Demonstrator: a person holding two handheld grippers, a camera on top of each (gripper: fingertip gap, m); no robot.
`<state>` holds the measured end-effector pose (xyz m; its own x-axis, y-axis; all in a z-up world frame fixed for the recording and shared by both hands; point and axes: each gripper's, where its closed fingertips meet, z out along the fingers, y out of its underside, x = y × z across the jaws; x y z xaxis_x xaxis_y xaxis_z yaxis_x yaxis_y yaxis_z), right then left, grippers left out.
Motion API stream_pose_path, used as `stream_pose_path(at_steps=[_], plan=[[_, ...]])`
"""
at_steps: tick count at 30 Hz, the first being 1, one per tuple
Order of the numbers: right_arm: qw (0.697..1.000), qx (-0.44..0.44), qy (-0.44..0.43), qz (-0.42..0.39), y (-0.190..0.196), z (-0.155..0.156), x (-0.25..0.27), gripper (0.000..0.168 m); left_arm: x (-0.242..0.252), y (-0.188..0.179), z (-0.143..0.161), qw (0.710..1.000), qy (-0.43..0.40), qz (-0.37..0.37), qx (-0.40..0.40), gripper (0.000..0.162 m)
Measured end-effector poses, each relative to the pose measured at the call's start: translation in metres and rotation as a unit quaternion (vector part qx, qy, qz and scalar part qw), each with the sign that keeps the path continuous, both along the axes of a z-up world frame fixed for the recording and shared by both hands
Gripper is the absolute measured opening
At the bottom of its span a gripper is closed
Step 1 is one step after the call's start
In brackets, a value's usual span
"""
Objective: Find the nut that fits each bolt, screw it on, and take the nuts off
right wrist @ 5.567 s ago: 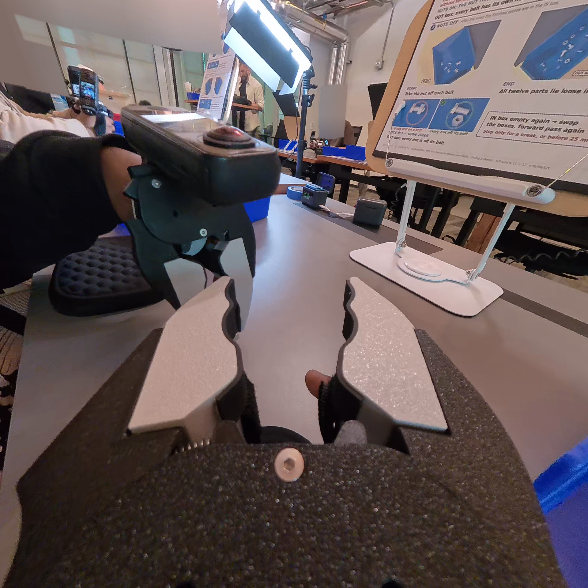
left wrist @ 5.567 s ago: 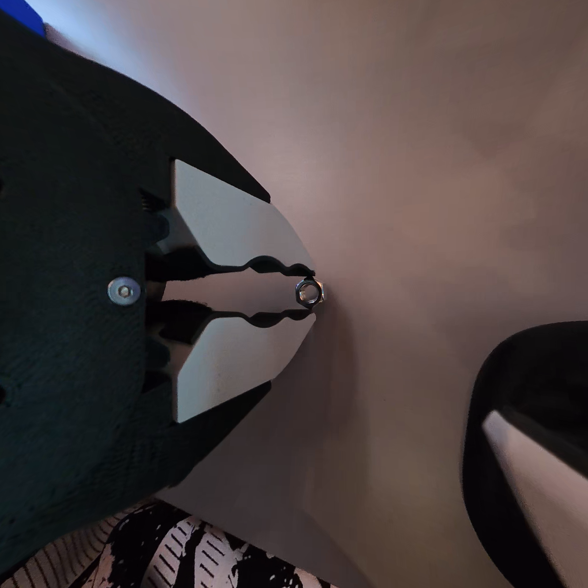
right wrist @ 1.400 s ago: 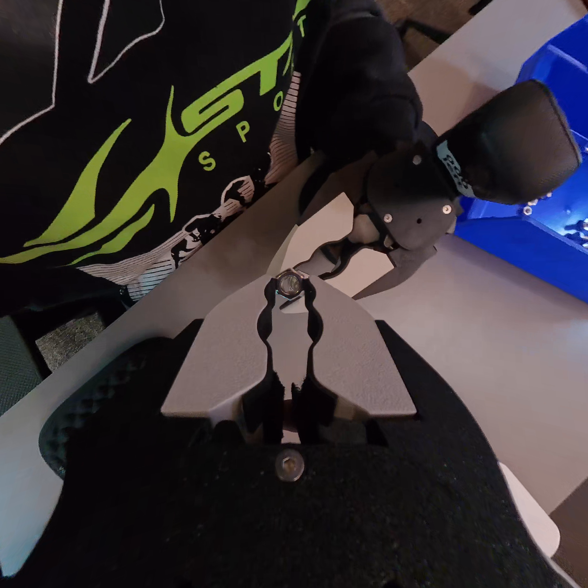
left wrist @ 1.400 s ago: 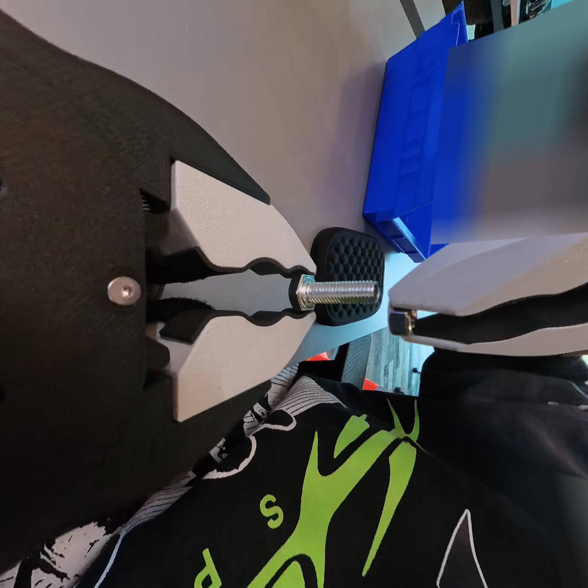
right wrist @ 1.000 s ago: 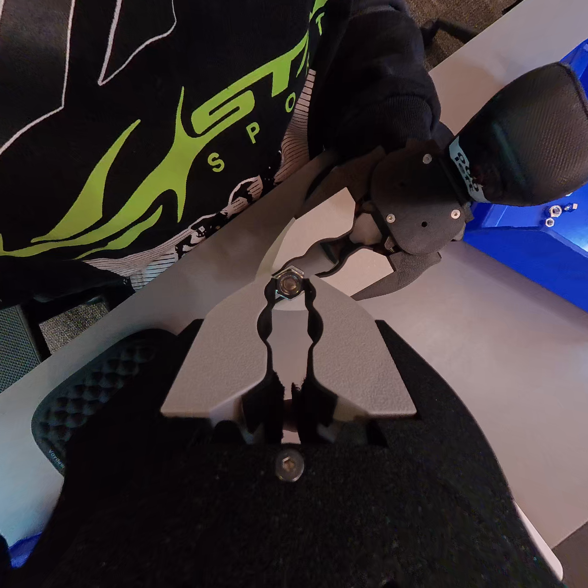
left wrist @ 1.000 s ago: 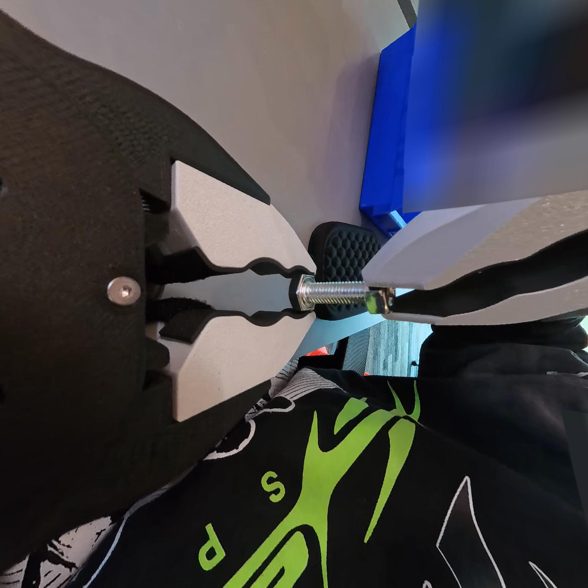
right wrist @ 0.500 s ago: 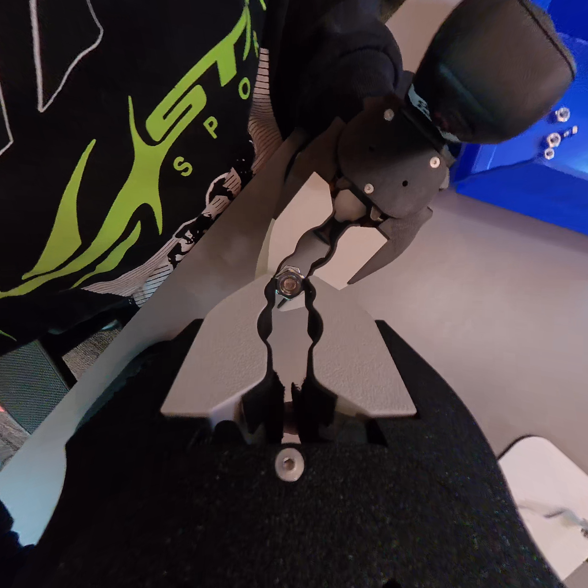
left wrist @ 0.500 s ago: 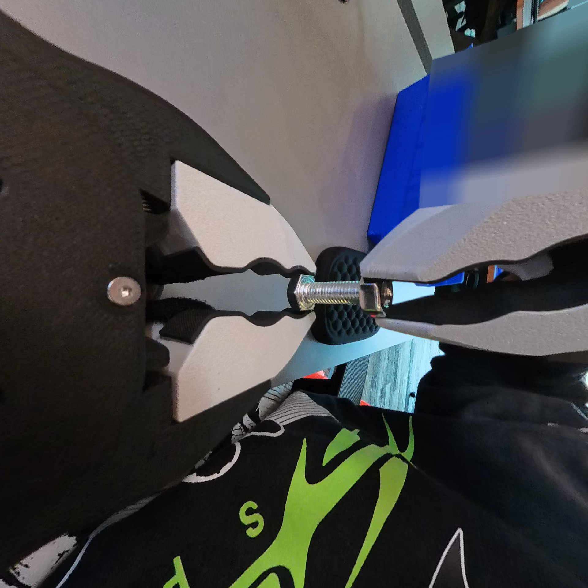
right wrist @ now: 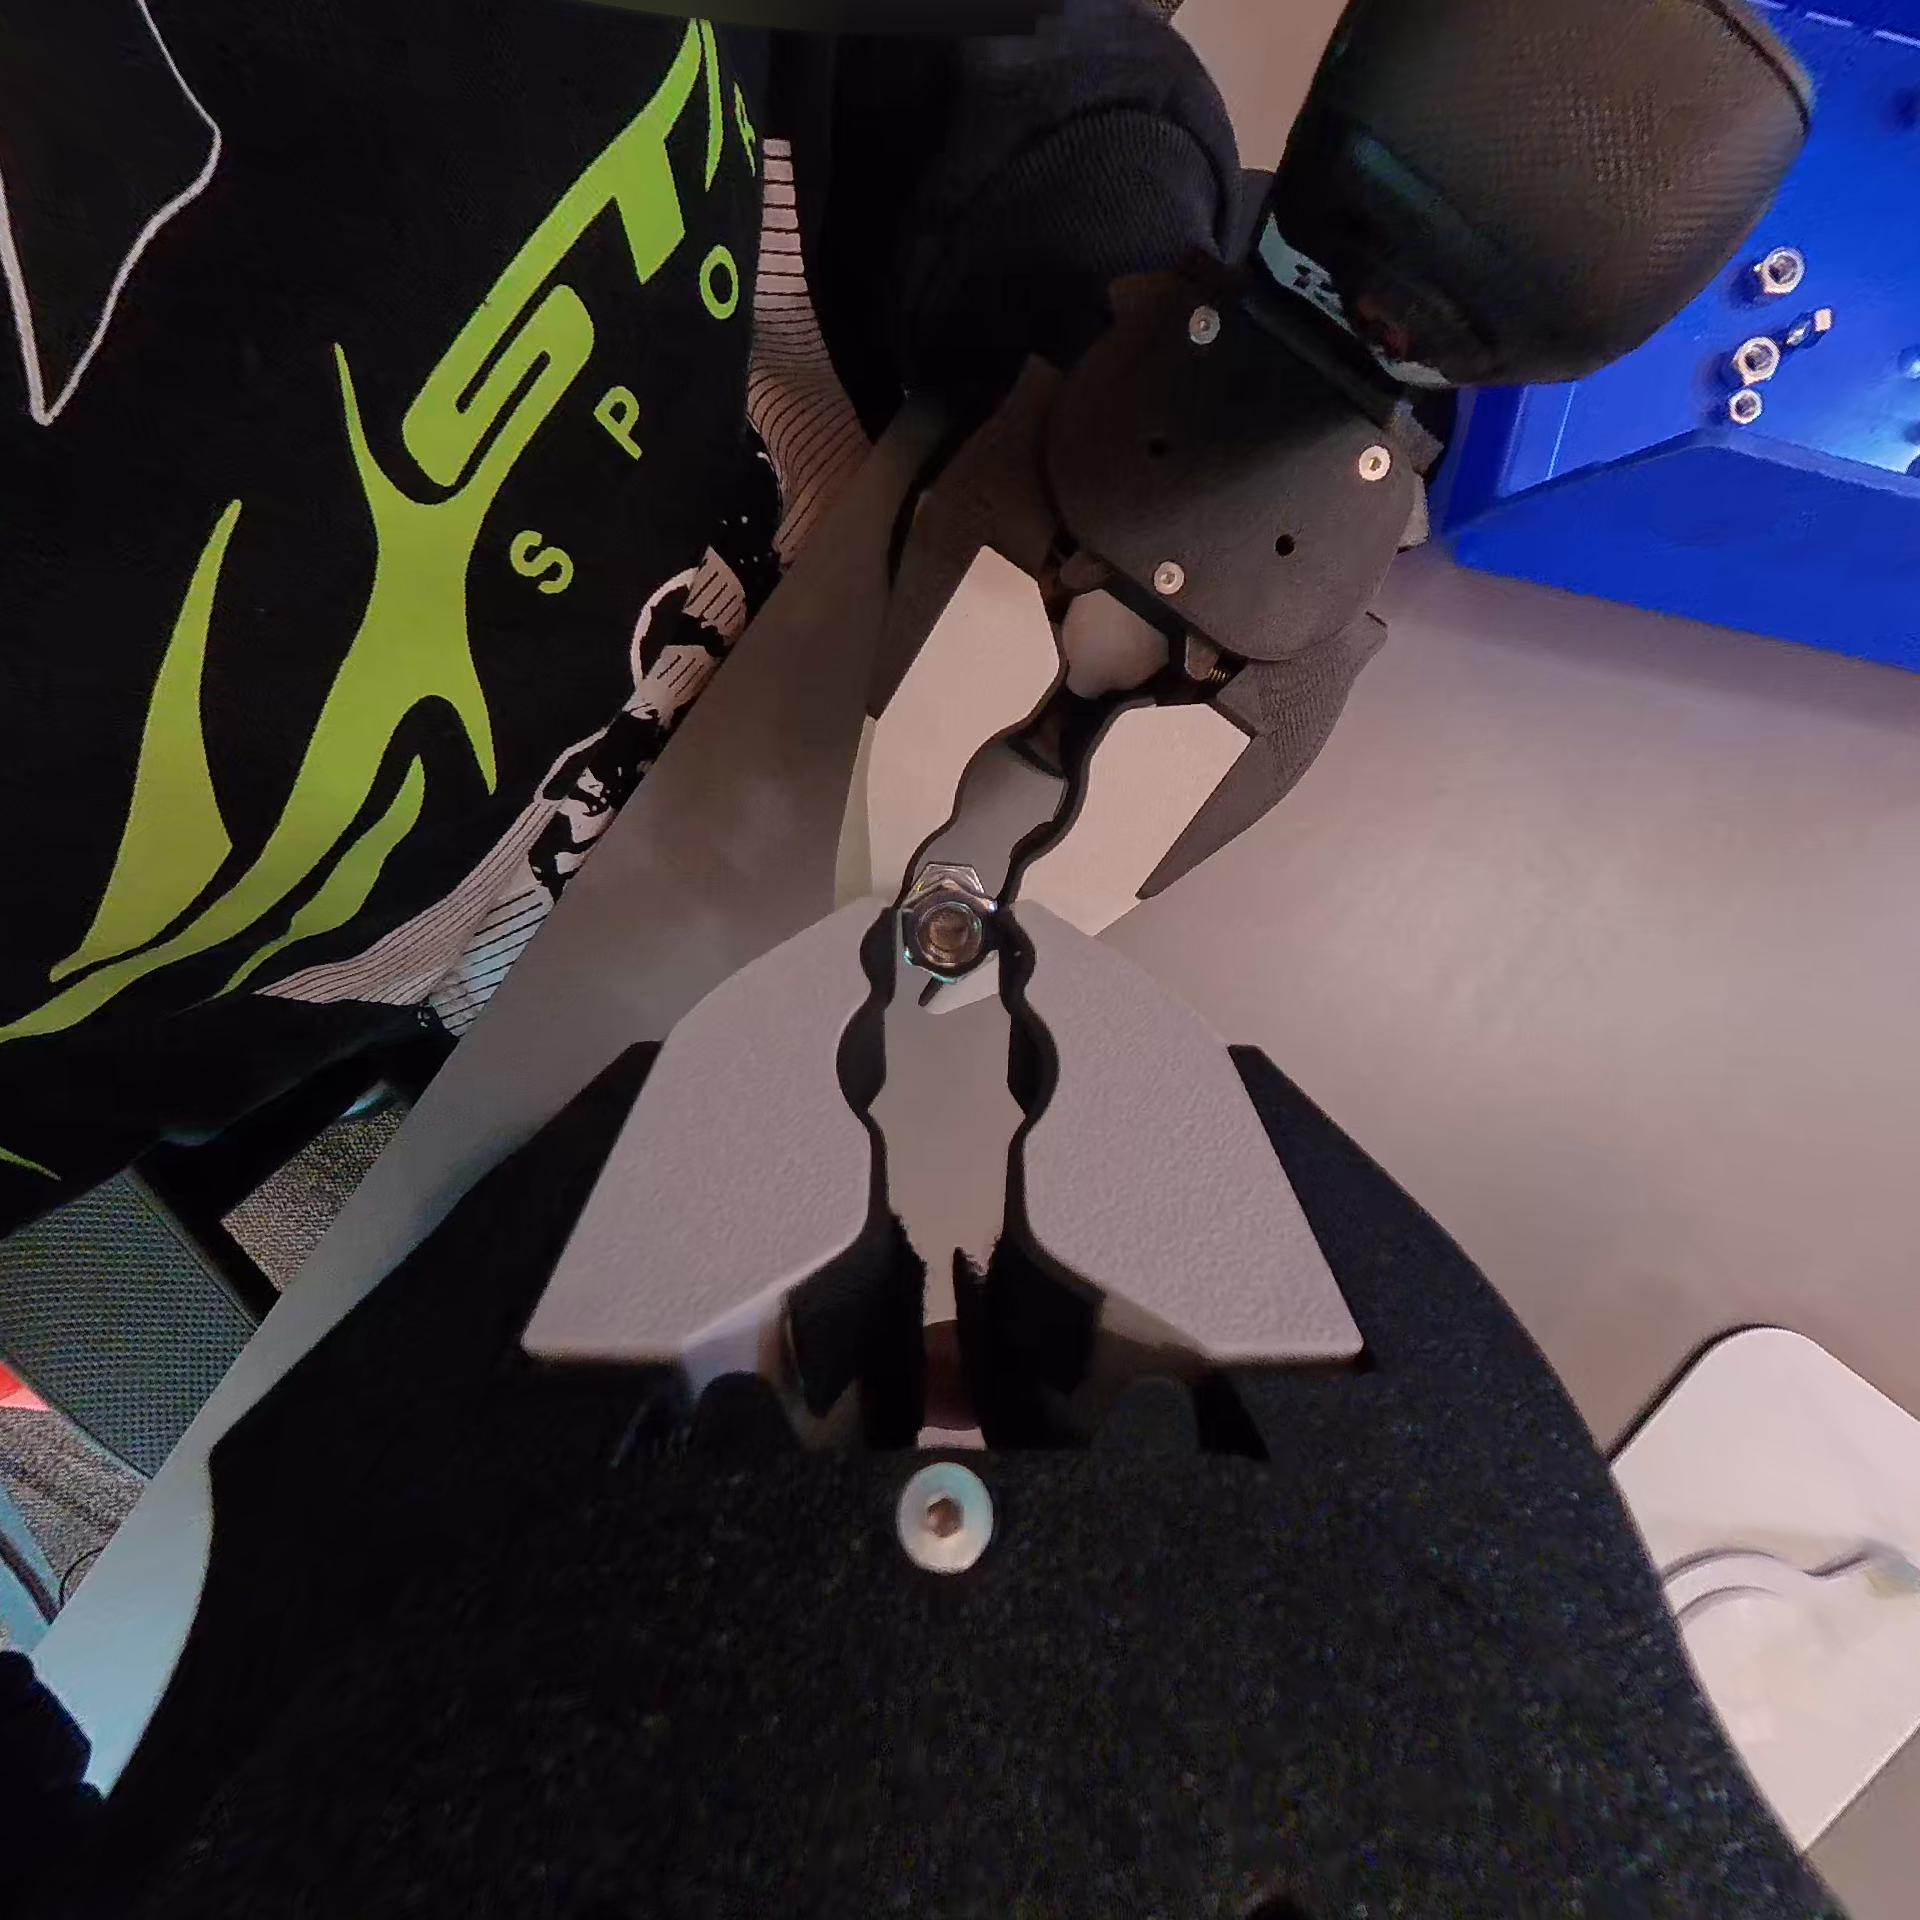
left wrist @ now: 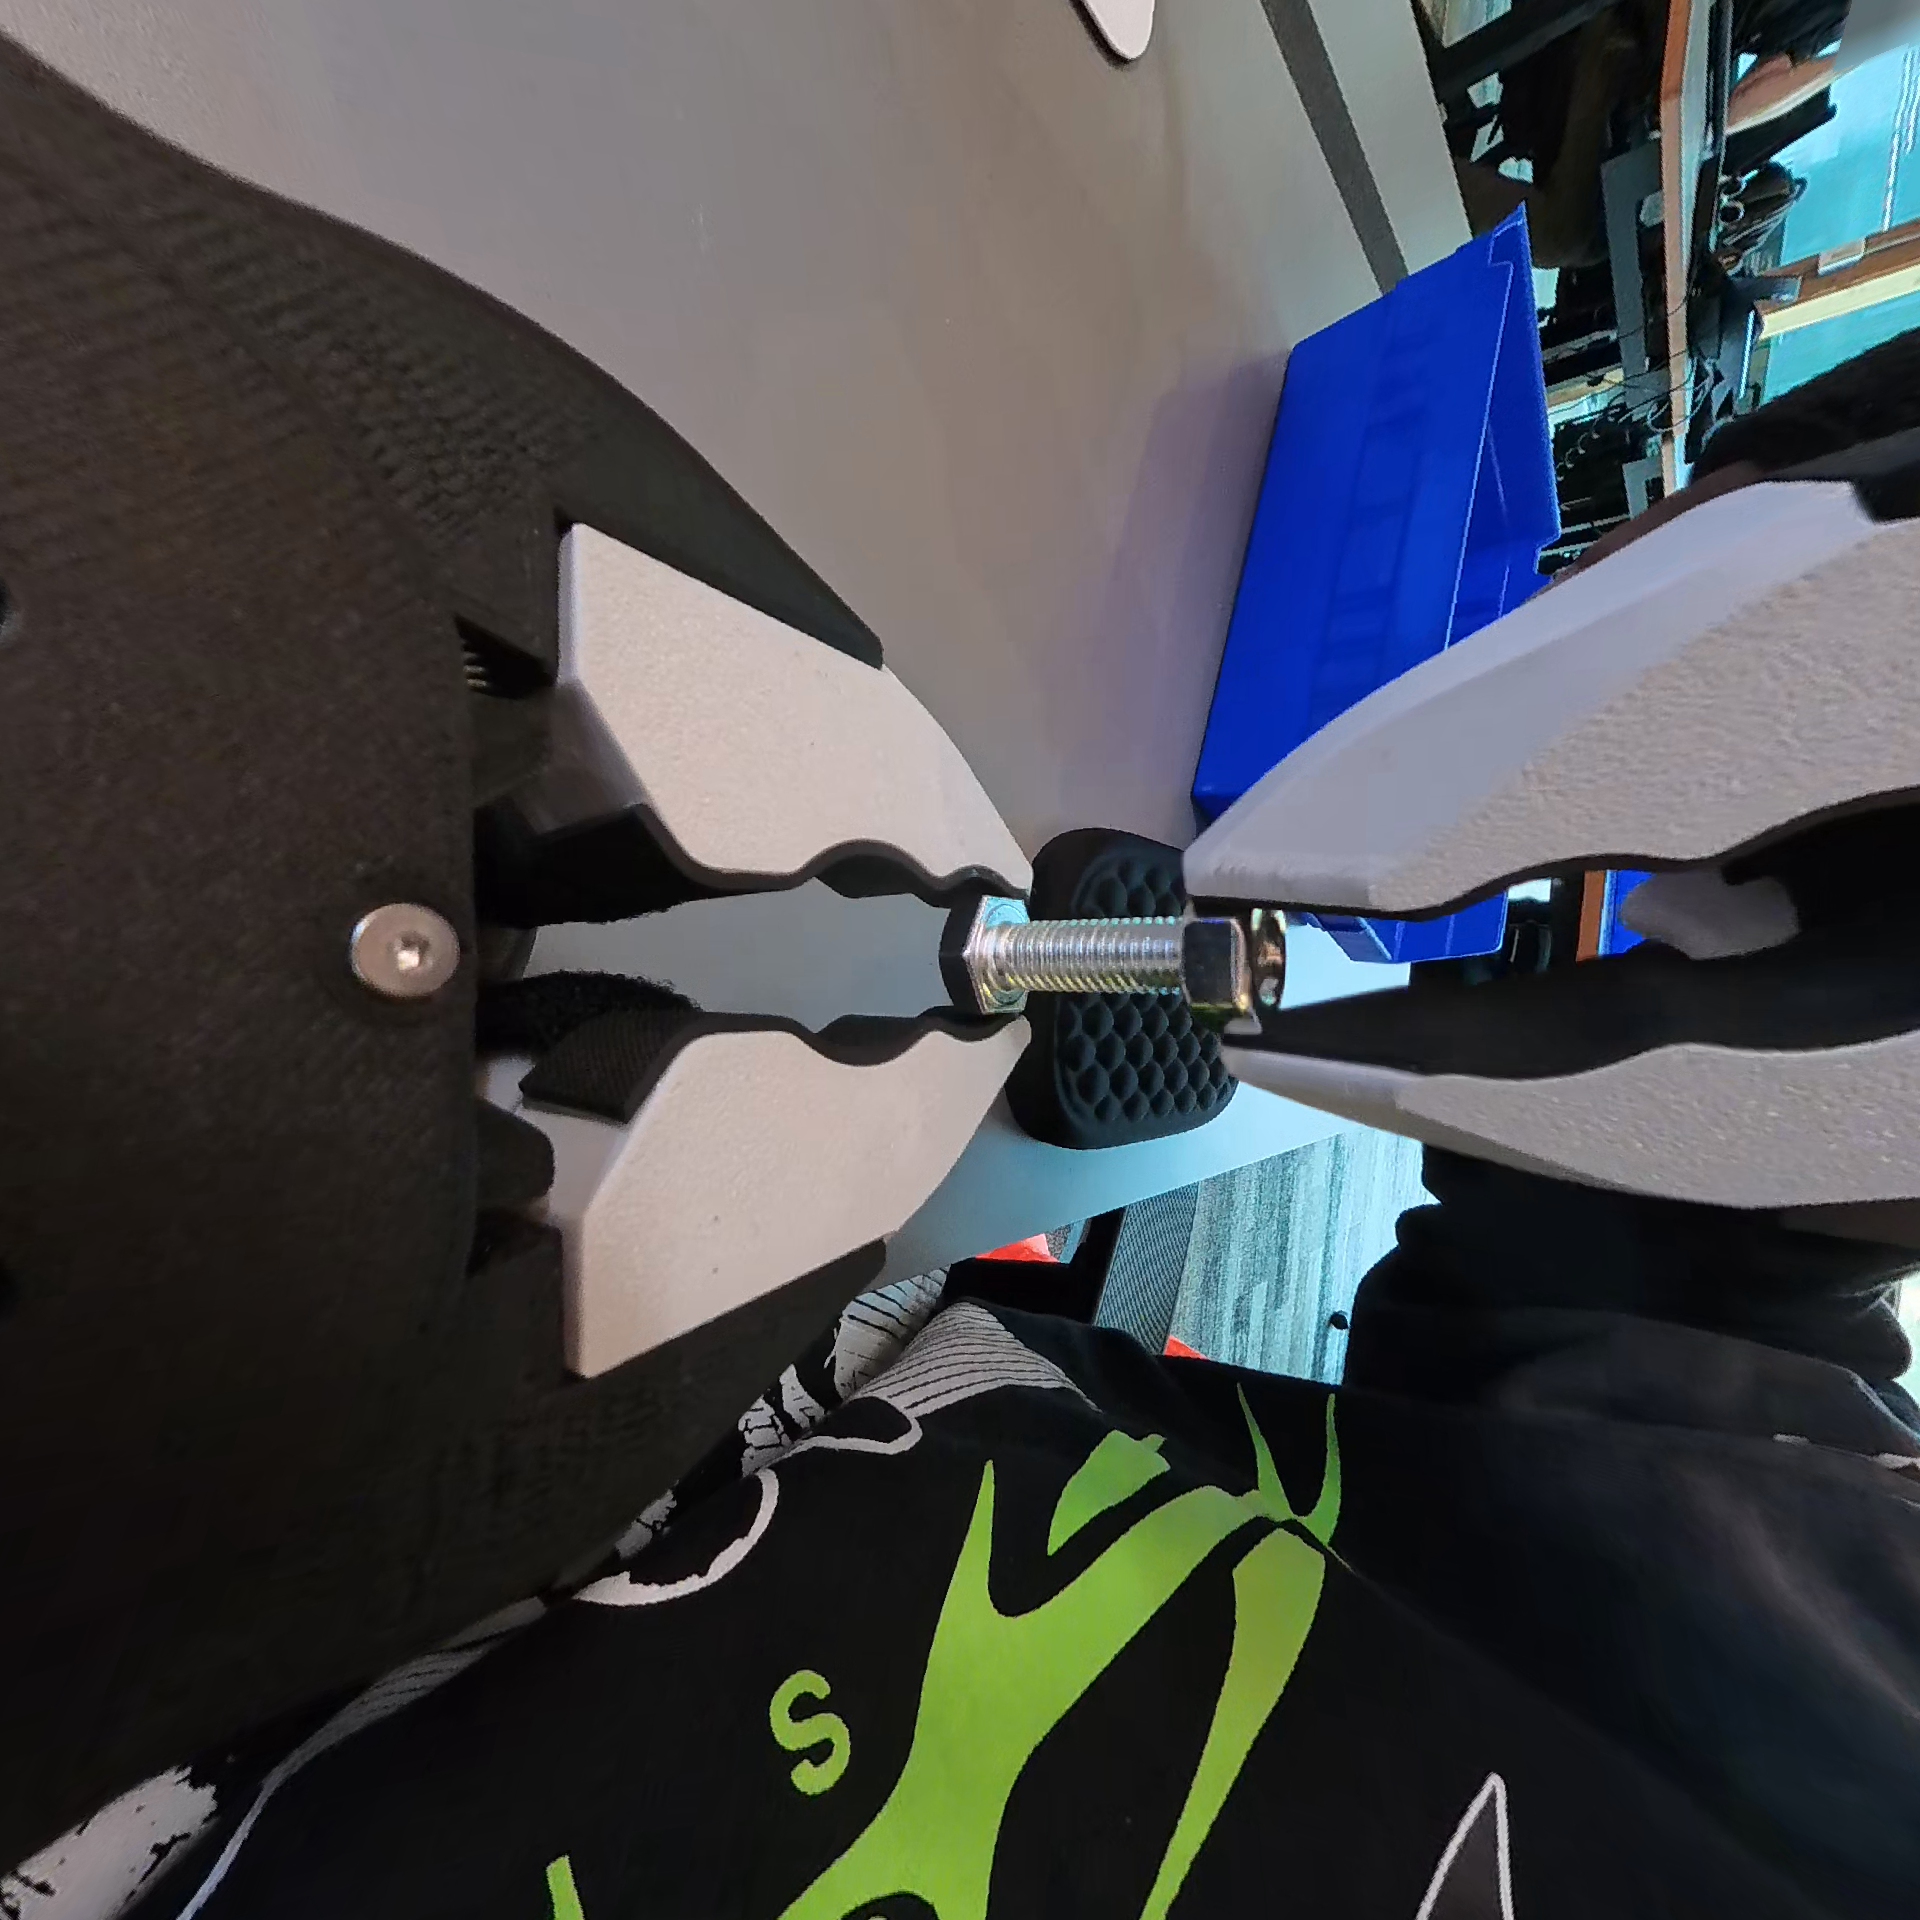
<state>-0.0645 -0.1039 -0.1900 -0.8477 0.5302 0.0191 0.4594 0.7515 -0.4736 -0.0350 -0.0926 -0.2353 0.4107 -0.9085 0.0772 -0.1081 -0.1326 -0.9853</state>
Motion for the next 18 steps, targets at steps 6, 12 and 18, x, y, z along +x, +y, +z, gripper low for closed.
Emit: stream_pose_path(at_steps=[6,12,18], plan=[[1.0,-0.003,0.004,-0.002,-0.001,0.0,-0.001,0.023,0.0,0.0,0.001,1.0,-0.003,0.0,0.001,0.018],[0.991,-0.082,0.074,-0.078,-0.002,0.014,-0.011,0.052,-0.005,0.004,0.005,1.0,-0.019,0.02,0.007,0.018],[0.915,-0.249,0.234,-0.213,0.011,0.023,-0.019,0.067,-0.009,0.008,0.009,0.998,-0.032,0.044,0.016,0.018]])
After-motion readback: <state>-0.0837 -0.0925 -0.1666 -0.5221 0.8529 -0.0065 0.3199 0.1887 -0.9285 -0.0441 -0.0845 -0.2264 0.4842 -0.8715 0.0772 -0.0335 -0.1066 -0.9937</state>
